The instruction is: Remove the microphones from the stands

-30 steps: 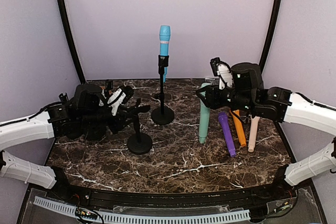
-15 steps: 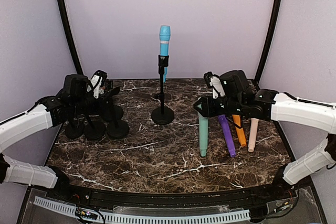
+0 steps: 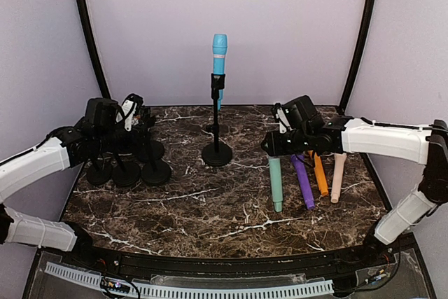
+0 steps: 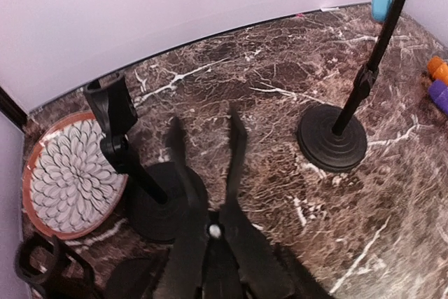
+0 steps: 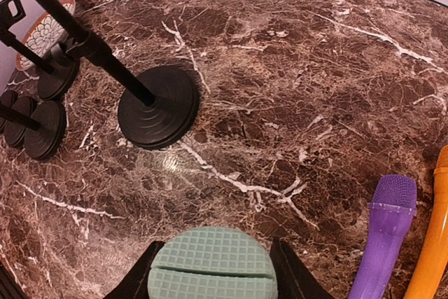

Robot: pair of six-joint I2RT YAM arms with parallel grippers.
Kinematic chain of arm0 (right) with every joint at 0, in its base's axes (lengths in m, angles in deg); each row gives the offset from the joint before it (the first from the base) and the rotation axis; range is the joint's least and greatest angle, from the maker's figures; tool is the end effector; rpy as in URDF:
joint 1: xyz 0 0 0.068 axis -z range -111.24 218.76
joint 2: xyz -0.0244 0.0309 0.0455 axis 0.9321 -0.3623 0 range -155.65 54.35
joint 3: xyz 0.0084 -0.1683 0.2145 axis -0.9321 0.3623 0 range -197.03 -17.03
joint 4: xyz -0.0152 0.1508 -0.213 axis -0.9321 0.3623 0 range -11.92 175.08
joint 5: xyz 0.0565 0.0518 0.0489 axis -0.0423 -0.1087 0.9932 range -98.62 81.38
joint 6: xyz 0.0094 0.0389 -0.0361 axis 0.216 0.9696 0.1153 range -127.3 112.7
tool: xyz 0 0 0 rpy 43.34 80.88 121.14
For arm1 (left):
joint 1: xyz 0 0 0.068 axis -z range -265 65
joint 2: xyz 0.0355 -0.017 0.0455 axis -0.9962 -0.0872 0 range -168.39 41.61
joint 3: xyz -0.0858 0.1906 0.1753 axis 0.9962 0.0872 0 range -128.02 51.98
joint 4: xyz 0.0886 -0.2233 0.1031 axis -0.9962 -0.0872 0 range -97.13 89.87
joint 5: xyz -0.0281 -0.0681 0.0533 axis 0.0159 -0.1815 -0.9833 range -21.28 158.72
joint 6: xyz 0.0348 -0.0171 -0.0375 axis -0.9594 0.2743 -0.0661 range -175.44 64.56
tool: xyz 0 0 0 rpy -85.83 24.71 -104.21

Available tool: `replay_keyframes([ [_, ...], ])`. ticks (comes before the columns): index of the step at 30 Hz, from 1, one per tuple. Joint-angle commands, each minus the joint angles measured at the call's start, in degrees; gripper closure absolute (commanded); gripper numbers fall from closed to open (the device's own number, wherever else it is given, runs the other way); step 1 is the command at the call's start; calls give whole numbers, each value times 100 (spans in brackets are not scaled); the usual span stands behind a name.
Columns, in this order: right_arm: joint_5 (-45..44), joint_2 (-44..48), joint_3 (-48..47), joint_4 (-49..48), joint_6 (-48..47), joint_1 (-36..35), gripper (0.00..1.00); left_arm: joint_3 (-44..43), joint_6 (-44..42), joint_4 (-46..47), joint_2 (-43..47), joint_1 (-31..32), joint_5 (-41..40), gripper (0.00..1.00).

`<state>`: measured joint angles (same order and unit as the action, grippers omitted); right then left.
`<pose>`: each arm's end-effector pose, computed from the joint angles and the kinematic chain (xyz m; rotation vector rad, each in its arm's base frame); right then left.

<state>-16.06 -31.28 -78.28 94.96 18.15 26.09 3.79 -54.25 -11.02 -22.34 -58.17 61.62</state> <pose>0.2457 0.2203 0.2582 -0.2807 2.3116 0.4650 0.2285 -0.1107 0.2928 0.3757 2.0020 -0.1814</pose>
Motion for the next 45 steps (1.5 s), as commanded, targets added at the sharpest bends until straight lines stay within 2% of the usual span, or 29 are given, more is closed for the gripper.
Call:
replay_keyframes([
  [1,-327,-390,-181,25,35,210,59,-18,-426,-279,-43,-46,-6,41],
  [2,-314,-499,-191,-1,83,248,58,-17,-470,-241,-3,-42,40,32],
  [5,-271,-897,-279,-47,184,330,51,66,-571,-115,163,-38,24,20],
  [11,-176,-1593,-464,-231,346,432,43,451,-686,370,922,-37,-177,8],
  [17,-236,-1940,-580,-167,346,470,41,648,-766,647,1423,-37,-348,6],
  [27,-434,-1673,-349,-135,43,464,30,615,-737,640,1332,-37,-190,5],
  [31,-225,-1296,-149,-320,-393,293,18,615,-726,635,1322,-37,-183,5],
  [37,-755,-1239,-229,222,-690,99,12,617,-719,642,1278,-42,-114,5],
  [45,-1436,-1363,-116,720,-898,-100,11,618,-721,642,1249,-37,-56,5],
])
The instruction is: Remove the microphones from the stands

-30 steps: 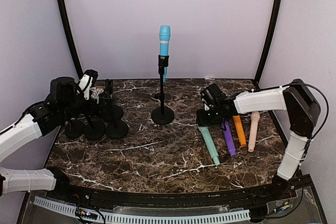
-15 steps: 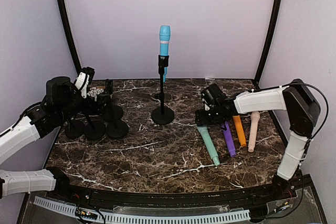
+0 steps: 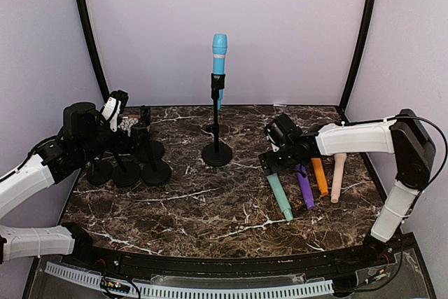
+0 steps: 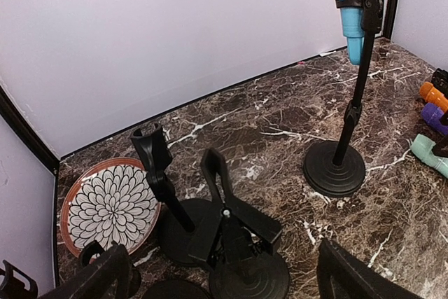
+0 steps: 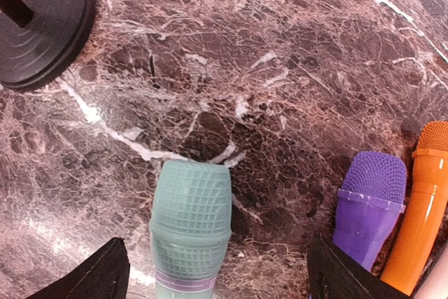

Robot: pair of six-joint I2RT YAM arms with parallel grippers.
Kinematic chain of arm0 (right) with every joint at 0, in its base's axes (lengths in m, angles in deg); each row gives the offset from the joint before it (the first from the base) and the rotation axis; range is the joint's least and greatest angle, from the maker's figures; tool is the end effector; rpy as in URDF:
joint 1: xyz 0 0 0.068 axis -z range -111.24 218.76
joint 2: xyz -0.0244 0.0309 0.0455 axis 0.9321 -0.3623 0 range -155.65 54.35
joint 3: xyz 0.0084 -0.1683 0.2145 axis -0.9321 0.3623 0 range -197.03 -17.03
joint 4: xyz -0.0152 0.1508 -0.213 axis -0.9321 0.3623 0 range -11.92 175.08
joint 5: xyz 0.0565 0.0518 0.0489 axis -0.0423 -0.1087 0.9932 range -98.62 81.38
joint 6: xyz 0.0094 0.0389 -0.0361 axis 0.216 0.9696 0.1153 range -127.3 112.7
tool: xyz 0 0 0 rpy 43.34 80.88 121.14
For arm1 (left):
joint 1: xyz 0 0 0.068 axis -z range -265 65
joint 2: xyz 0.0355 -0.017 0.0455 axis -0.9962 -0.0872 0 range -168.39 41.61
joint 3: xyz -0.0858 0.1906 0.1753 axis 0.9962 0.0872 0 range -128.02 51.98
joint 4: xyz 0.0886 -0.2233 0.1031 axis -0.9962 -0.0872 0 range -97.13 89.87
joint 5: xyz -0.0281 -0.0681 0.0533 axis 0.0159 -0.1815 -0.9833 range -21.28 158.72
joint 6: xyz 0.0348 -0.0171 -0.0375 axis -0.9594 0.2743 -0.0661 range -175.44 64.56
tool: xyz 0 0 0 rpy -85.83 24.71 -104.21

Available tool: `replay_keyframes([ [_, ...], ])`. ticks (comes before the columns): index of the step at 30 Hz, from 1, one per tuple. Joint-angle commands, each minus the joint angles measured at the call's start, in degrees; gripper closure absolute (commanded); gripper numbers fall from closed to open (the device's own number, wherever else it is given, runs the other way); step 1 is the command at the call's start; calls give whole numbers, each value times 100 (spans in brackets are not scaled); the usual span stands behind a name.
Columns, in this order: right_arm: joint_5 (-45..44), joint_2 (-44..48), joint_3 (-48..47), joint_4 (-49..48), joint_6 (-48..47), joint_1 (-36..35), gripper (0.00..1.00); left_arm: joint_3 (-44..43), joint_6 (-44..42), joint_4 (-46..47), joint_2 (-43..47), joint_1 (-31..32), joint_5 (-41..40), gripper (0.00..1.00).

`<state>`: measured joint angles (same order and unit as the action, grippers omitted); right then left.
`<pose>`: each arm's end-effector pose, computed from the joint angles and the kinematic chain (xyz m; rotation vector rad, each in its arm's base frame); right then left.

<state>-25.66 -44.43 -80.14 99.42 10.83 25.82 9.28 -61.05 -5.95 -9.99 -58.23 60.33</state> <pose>0.2656 0.2329 0.1897 -0.4288 2.4652 0.0534 0.1925 -0.0914 0.3139 0.4095 1.7803 -0.1267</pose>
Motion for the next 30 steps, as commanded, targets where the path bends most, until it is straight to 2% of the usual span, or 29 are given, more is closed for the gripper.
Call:
replay_keyframes([
  [1,-514,-31,105,286,-157,-82,11,69,-39,134,17,-31,69,5],
  [6,-1004,-63,102,565,73,-75,9,94,-52,138,34,-31,57,5],
  [14,-1280,-50,248,748,420,92,7,111,-70,150,53,-31,84,5],
  [23,-1373,505,379,856,538,271,6,55,-140,251,17,-31,331,5],
  [30,-869,1337,444,682,422,358,4,-1022,132,-71,-408,62,1210,5],
])
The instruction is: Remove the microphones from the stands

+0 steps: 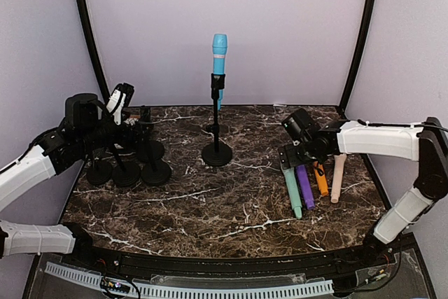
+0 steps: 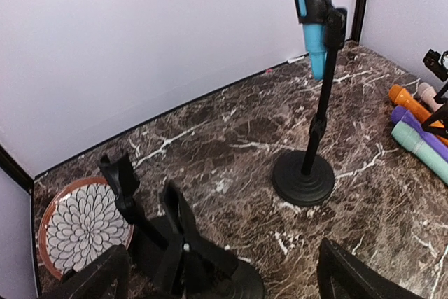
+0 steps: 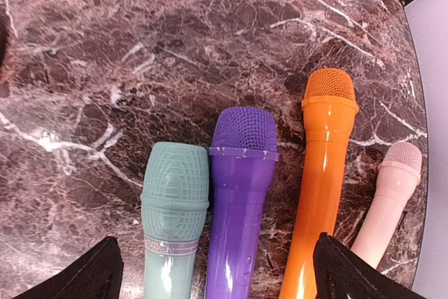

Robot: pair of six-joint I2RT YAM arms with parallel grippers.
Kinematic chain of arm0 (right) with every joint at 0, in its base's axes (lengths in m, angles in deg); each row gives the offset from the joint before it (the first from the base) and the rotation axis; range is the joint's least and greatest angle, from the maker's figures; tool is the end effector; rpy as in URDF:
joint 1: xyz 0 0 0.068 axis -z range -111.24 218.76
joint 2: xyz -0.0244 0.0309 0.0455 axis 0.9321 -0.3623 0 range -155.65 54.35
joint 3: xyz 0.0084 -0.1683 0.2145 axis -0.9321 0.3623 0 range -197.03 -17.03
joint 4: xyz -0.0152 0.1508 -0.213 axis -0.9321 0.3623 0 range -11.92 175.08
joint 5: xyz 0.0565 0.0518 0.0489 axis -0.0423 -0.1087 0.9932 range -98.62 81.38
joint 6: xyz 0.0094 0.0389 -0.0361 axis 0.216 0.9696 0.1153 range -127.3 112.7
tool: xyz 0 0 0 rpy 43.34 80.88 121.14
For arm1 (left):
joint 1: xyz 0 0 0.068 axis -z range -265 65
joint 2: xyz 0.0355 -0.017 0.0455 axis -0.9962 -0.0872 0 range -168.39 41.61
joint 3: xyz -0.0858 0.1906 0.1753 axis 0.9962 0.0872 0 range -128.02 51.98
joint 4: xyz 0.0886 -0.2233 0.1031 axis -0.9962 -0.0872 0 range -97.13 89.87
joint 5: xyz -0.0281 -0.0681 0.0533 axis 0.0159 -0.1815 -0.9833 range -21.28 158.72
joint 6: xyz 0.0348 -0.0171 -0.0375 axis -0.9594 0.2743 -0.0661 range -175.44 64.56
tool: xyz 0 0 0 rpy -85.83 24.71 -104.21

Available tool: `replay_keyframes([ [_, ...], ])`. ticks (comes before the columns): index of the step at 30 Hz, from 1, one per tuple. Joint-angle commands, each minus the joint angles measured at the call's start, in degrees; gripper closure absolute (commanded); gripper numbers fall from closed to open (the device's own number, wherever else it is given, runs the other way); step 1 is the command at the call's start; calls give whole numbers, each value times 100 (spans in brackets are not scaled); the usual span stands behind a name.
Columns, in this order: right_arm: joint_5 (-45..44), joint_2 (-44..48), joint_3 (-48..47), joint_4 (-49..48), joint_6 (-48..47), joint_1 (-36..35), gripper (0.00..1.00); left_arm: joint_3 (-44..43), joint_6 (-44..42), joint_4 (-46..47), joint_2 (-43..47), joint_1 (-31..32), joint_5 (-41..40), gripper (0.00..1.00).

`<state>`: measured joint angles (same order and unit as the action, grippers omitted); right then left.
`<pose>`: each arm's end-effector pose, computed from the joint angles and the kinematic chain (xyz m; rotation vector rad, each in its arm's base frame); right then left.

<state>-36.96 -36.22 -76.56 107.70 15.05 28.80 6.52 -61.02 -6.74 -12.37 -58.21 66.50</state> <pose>0.2523 0.1894 0.2107 -0.2151 2.4460 -0.1977 0.1985 -0.0988 0.3214 0.4868 1.7750 -0.2241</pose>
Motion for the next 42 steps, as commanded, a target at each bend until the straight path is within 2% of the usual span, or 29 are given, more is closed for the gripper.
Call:
replay_keyframes([
  [1,361,657,127,-204,0,71,4,-896,172,-82,-347,97,686,5],
  [5,778,1260,406,-532,30,98,2,-1937,373,-333,-1077,464,776,5],
  [10,1147,1902,780,-843,90,105,2,-2688,767,-331,-2197,1031,721,5],
  [17,1311,2406,1073,-952,104,103,2,-3361,1372,296,-3305,1145,930,6],
  [25,1474,2583,1317,-1260,121,103,2,-4264,1182,378,-4570,1264,488,8],
  [28,1514,2558,1383,-1339,123,103,2,-4490,1081,378,-4787,1288,307,17],
  [31,1550,2546,1459,-1414,130,103,2,-4557,1033,419,-4919,1301,-36,34],
  [35,1592,2501,1539,-1506,134,103,2,-4575,1050,504,-5009,1302,-60,47],
  [41,1648,2398,1596,-1562,147,103,3,-4595,1084,521,-5112,1303,-217,61],
  [42,1643,2388,1601,-1571,147,105,3,-4595,1079,527,-5120,1303,-226,66],
])
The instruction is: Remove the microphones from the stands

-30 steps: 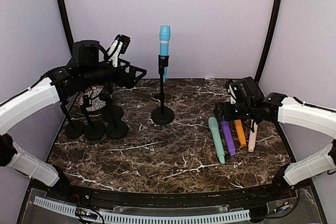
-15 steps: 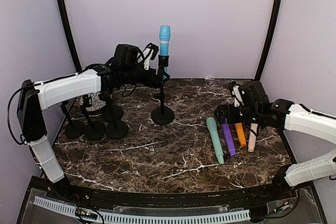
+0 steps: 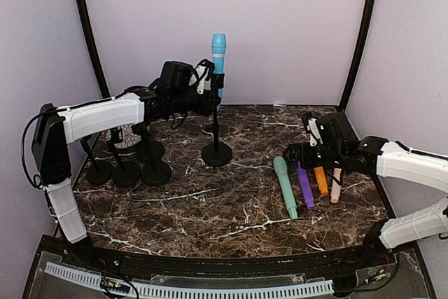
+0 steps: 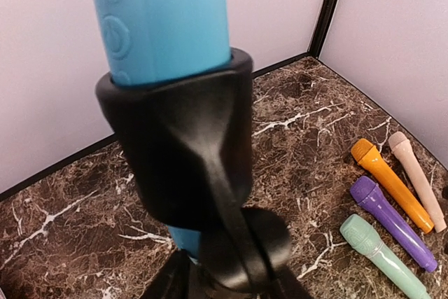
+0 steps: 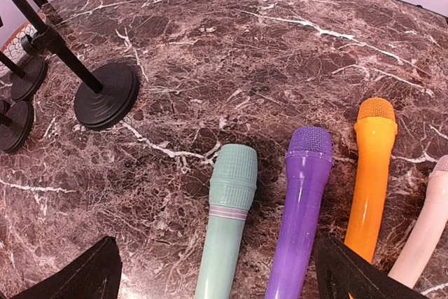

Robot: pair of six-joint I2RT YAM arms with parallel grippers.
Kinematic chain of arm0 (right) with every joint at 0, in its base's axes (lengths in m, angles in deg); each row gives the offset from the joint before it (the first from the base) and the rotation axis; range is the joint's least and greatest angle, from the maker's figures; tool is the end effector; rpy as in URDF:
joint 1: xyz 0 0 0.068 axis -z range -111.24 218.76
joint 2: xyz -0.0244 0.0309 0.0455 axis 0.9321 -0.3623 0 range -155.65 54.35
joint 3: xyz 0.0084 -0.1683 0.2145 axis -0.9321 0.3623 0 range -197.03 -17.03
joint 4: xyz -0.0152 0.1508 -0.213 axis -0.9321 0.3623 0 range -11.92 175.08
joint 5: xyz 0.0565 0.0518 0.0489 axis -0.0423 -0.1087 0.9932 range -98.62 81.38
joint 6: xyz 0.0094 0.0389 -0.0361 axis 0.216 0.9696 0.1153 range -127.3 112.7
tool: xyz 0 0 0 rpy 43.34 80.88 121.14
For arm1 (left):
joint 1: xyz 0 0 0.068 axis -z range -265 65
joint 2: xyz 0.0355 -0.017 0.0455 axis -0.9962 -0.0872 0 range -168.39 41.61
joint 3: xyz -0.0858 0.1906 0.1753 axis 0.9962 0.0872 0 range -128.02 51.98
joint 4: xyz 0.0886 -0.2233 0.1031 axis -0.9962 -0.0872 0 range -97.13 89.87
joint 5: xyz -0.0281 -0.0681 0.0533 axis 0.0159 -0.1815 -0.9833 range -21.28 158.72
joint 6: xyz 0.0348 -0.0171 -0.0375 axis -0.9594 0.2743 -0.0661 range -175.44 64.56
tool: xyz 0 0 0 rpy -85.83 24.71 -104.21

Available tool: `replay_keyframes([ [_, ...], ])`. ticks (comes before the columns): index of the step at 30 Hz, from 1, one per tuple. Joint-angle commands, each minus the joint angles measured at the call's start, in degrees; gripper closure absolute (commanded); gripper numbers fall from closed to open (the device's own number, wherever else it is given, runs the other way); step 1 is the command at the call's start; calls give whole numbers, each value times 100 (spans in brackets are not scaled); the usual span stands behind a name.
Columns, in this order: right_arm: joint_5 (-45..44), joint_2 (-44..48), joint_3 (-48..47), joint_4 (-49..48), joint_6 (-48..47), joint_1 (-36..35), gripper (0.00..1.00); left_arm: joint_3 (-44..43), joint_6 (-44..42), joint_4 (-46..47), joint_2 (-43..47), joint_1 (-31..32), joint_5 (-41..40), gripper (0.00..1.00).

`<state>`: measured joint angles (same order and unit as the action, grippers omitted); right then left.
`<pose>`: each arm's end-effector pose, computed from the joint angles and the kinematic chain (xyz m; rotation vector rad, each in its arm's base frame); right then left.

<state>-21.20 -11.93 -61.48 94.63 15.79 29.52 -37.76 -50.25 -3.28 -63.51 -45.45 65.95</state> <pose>0.1976 0.1514 0.2523 -0.1966 2.2361 0.3495 0.3441 -0.2820 0.3263 0.5361 1.8471 -0.4835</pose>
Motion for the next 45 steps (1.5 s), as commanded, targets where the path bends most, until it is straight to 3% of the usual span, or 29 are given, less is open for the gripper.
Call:
replay_keyframes([
  [1,62,-42,102,-267,74,34,3,-167,0,183,-7,26,-185,69],
  [6,40,-25,120,-285,100,32,3,-97,35,202,60,26,-195,86],
  [14,47,-25,129,-315,125,31,3,302,82,530,380,52,-89,93],
  [18,89,4,137,-337,134,31,4,441,133,576,452,52,-41,88],
  [23,89,45,163,-338,134,31,3,858,205,863,570,52,107,68],
  [30,98,80,212,-371,162,31,3,1220,221,1079,501,46,124,52],
  [45,115,30,261,-439,178,32,3,1402,355,1604,267,53,255,48],
])
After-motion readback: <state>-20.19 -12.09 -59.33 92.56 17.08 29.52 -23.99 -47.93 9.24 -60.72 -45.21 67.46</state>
